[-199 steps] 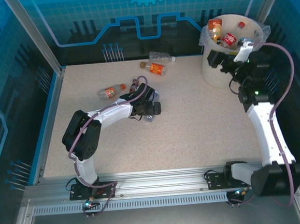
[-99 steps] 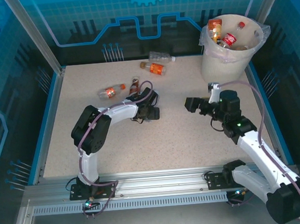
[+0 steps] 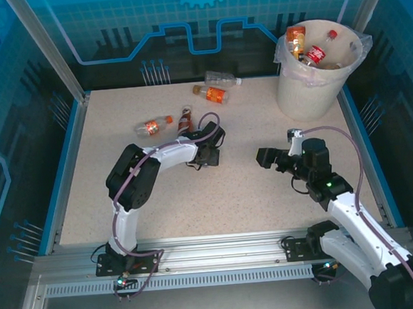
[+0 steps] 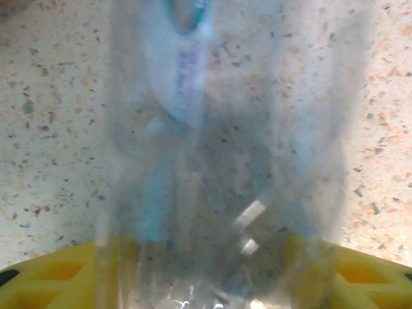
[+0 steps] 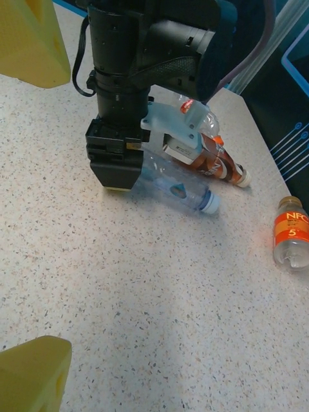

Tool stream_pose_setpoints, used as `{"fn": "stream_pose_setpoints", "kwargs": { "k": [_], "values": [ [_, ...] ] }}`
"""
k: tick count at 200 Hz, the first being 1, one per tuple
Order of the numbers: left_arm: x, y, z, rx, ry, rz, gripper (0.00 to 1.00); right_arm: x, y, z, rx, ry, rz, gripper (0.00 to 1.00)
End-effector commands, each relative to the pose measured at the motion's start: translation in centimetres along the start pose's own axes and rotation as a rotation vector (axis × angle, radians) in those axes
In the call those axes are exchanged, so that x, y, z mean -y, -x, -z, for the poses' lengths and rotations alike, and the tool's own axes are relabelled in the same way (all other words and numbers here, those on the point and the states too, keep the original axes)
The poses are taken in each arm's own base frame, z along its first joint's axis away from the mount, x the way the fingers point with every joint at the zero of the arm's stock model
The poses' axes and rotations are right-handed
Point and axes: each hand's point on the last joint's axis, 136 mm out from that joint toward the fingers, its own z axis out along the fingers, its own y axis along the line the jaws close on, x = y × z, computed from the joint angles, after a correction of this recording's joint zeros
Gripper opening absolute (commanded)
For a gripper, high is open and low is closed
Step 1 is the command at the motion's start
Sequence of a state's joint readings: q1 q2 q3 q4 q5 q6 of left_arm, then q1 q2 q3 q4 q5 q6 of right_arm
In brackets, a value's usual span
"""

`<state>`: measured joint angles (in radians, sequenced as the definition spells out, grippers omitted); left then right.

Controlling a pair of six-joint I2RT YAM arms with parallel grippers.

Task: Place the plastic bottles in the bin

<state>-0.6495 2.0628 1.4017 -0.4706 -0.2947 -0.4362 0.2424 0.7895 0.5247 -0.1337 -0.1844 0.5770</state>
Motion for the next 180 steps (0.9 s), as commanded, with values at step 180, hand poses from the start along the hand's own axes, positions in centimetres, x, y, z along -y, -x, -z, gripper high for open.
{"fn": "stream_pose_setpoints", "kwargs": {
  "k": [180],
  "values": [
    [16.7, -2.4, 25.6, 0.282, -1.361, -0.039, 0.4, -8.0, 3.6, 3.2, -0.059, 0.498, -0.097, 1.0]
  ]
}}
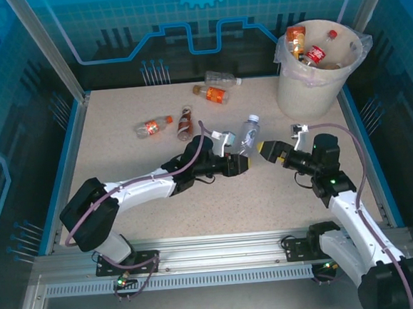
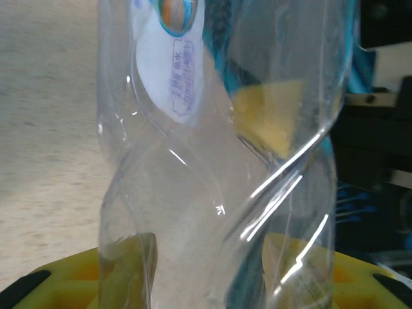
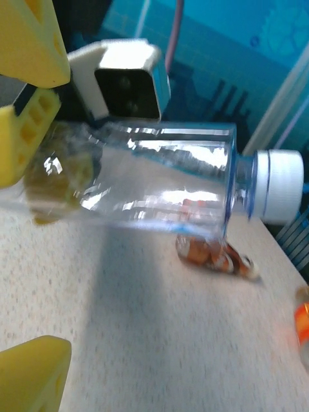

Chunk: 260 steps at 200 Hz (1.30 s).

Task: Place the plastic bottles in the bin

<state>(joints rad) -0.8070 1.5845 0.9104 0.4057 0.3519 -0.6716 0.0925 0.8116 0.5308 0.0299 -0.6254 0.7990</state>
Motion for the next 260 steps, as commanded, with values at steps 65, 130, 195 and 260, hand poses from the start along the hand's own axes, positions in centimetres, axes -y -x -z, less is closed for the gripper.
{"fn": "stream_pose_setpoints", "kwargs": {
  "k": [65, 130, 195, 260],
  "values": [
    [7.3, 0.8, -0.2, 0.013, -0.398, -0.01, 0.4, -4.7, 3.9, -0.9, 0.091, 0.162, 0.083, 0.99],
    [6.7, 0.7, -0.9, 0.007, -0.372, -0.016, 0.42, -5.8, 4.2, -2.9, 0.009, 0.167, 0.152, 0.84],
    [6.0, 1.3, 0.0, 0.07, -0.309, -0.037, 0.45, -5.2, 3.9, -2.9, 0.016, 0.127, 0.142, 0.57],
    [2.0, 1.8, 0.6, 0.071, -0.008, -0.018, 0.75, -4.5, 4.7, -2.4, 0.014, 0.013, 0.186, 0.42]
  ]
}}
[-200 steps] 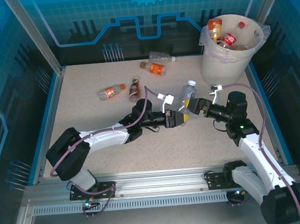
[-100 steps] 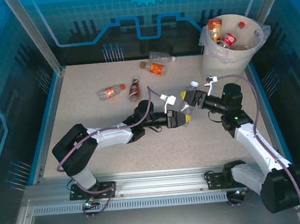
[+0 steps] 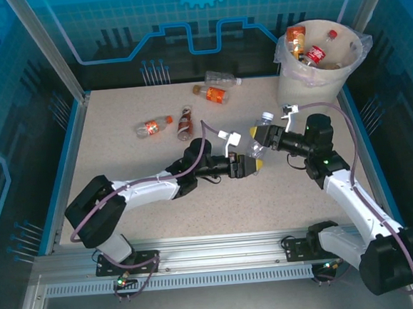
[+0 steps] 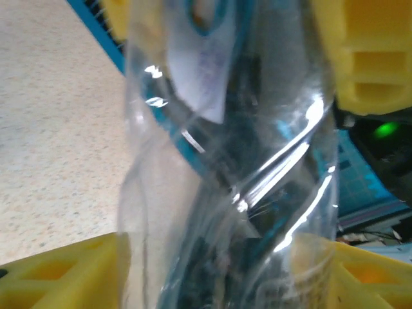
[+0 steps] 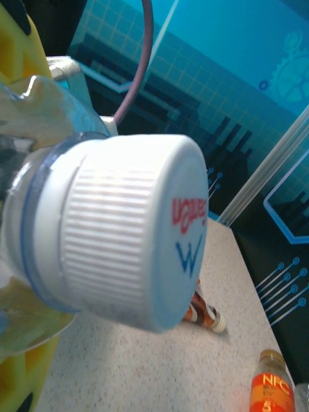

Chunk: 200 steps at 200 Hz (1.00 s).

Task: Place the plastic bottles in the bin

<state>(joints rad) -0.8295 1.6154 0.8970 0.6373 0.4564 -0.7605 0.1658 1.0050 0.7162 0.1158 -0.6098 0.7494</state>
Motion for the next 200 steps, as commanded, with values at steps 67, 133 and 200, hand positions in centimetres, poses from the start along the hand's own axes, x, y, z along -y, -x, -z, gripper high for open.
{"fn": "stream_pose_setpoints", "kwargs": {
  "k": [67, 133, 200],
  "values": [
    [-6.6, 0.8, 9.0, 0.232, 0.537, 0.005, 0.99, 4.1, 8.6, 3.1, 0.2, -0.379, 0.123, 0.39],
    [-10.6, -1.4, 17.2, 0.399, 0.807, 0.085, 0.99, 3.1, 22.2, 6.5, 0.48, -0.505, 0.243, 0.38],
    [-11.6, -3.0, 21.9, 0.482, 0.889, 0.12, 0.99, 4.2, 33.8, 11.0, 0.905, -0.784, 0.313, 0.38]
  ]
}}
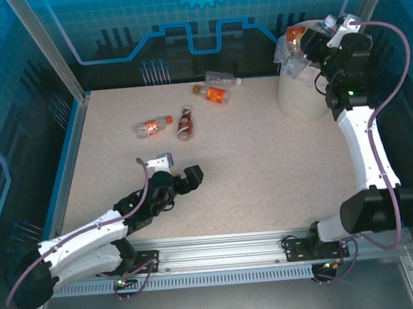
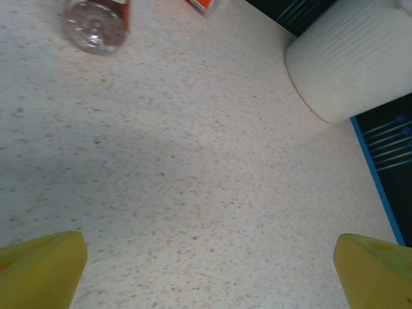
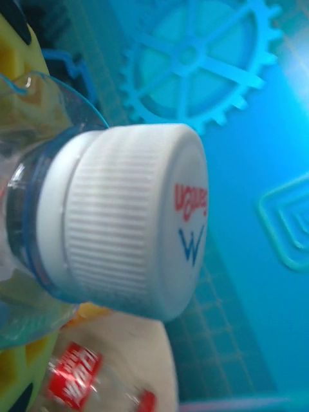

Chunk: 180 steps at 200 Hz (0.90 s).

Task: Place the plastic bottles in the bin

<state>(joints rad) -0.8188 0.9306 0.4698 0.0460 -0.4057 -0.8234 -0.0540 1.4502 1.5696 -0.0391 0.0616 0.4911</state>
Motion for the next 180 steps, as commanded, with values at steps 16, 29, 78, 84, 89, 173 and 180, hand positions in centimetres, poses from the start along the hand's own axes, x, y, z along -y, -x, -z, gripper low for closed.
{"fn": "stream_pose_setpoints", "kwargs": {
  "k": [16, 29, 78, 84, 89, 173, 180],
  "values": [
    [-2.5, 0.0, 0.5, 0.029, 0.079, 0.019, 0.99, 5.0, 4.4, -1.9, 0.284, -0.245, -0.023, 0.38],
    [-2.5, 0.0, 0.5, 0.028, 0.081, 0.02, 0.99, 5.6, 5.1, -2.2, 0.364, -0.277, -0.04, 0.38],
    [-2.1, -0.3, -0.3, 0.002, 0.085, 0.011, 0.99, 6.9, 3.9, -4.9, 0.325, -0.358, 0.076, 0.39],
    [-2.1, -0.4, -0.4, -0.001, 0.089, 0.008, 0.99, 6.8, 3.3, -5.2, 0.308, -0.357, 0.097, 0.39],
    [-2.0, -0.4, -0.5, -0.003, 0.089, 0.009, 0.99, 6.9, 2.9, -5.4, 0.296, -0.361, 0.114, 0.39],
    [-2.1, -0.9, -1.3, -0.04, 0.135, -0.002, 0.99, 9.5, -5.7, -10.7, -0.123, -0.456, 0.331, 0.69],
    [-2.2, -0.8, -1.3, -0.038, 0.138, 0.0, 0.99, 9.9, -5.8, -10.8, -0.141, -0.484, 0.331, 0.71]
  ]
}}
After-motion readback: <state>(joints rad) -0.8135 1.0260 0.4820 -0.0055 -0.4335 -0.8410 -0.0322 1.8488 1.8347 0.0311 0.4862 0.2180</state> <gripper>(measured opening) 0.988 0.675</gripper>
